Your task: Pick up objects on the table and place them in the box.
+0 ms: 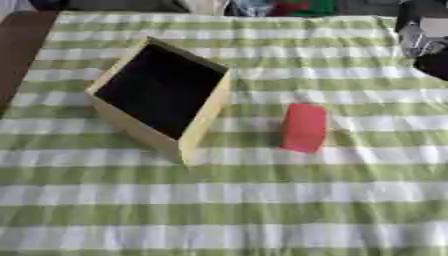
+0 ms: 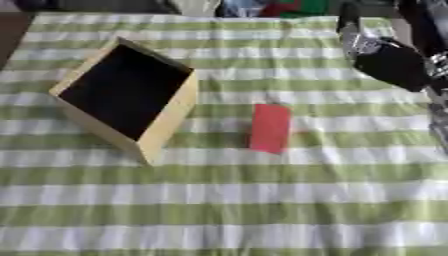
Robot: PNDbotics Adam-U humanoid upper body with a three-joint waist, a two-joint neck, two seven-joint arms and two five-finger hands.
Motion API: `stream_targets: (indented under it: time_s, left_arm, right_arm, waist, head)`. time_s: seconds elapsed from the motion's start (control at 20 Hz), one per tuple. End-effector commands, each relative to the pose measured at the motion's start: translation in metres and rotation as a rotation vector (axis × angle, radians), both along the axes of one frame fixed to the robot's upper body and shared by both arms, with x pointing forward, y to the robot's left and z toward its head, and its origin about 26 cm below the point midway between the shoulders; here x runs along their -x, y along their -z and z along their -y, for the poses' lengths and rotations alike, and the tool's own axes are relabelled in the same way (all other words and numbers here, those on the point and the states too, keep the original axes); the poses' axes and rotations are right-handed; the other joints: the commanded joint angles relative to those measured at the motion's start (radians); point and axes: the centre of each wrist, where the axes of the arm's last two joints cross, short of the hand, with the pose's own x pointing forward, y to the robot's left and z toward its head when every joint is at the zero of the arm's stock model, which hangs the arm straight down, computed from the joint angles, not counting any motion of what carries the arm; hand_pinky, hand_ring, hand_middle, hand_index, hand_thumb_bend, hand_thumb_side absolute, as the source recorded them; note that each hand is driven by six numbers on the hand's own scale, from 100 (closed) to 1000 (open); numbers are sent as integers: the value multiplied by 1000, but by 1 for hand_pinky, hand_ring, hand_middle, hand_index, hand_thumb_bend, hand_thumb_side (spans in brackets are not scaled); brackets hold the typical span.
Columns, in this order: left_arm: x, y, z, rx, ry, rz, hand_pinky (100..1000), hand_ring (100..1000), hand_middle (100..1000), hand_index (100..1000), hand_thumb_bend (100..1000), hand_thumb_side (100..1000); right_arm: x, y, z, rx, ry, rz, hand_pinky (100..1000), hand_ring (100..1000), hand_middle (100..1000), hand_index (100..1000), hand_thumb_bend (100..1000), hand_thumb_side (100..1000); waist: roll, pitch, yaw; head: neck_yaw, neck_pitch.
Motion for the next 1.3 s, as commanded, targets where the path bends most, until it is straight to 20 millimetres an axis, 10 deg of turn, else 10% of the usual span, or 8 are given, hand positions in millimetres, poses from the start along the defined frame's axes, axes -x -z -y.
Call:
stream_targets:
  time_s: [0.05,1.05,1.3]
  left_arm:
    - [2,-8,-3,-20,-4,23,1000,505,466,640,304,100]
    - [2,-8,-2,-28,7,16,1000,505,464,639,303,100]
    - [2,-7,-2,-27,10,12,1000,504,463,639,300,100]
  right_arm:
    - [4,-18,-1,113,2,26,911,912,773,904,100,256]
    - [6,-32,-8,481,5,-192,957,998,872,967,100,242]
    - [7,-40,-12,563,-42,-270,981,1000,912,1000,100,122]
  waist:
    - [-1,-23,0]
    - [-3,-35,1]
    - [-4,-38,5]
  head:
    - [0,-7]
    - [1,-3]
    - [-1,-5]
